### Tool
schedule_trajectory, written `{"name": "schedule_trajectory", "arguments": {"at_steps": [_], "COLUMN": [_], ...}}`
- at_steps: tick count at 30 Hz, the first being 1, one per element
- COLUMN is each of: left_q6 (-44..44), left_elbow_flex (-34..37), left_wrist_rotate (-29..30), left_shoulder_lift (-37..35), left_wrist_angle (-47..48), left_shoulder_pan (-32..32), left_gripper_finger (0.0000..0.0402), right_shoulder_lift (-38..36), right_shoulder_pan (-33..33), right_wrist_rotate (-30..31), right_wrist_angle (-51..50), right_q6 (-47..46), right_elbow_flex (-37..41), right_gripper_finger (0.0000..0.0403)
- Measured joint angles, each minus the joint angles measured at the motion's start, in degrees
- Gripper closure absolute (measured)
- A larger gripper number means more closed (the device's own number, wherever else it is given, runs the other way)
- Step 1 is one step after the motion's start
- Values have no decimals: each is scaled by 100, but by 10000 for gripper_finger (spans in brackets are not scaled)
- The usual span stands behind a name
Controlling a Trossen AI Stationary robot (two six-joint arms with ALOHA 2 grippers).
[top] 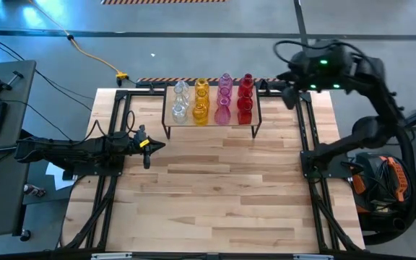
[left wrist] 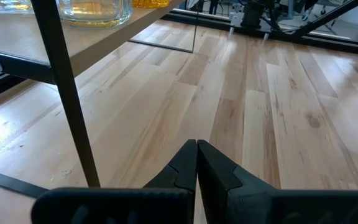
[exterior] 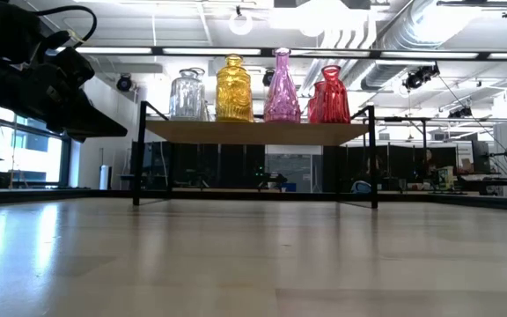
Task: Sort vases onto shelf
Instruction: Return to Home Position
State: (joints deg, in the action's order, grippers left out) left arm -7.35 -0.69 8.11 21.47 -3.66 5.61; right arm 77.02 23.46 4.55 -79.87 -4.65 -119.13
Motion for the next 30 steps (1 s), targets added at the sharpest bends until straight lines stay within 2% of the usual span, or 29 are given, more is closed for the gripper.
{"name": "schedule_trajectory", "arguments": {"at_steps": [5,8,12,18,24,30], "left_q6": [2,2,0,0,1,1], "left_elbow_flex": [0,0,-1,0,0,0], "left_wrist_rotate": [1,-1,1,1,1,0], "left_shoulder_lift": [0,0,0,0,0,0], "left_wrist_angle": [-2,-2,0,0,-2,-1], "left_shoulder_pan": [0,0,0,0,1,1], "left_gripper_finger": [398,398,398,398,398,398], "right_shoulder_lift": [-488,-1007,-2043,-3856,-5667,-6966], "right_shoulder_pan": [0,0,0,0,0,0], "right_wrist_rotate": [-214,-354,-614,-1225,-1149,-1028], "right_wrist_angle": [124,510,1563,3843,5585,7245], "right_q6": [483,674,813,1356,1067,814], "right_elbow_flex": [84,744,2341,5072,7423,9368], "right_gripper_finger": [242,242,242,242,242,242]}}
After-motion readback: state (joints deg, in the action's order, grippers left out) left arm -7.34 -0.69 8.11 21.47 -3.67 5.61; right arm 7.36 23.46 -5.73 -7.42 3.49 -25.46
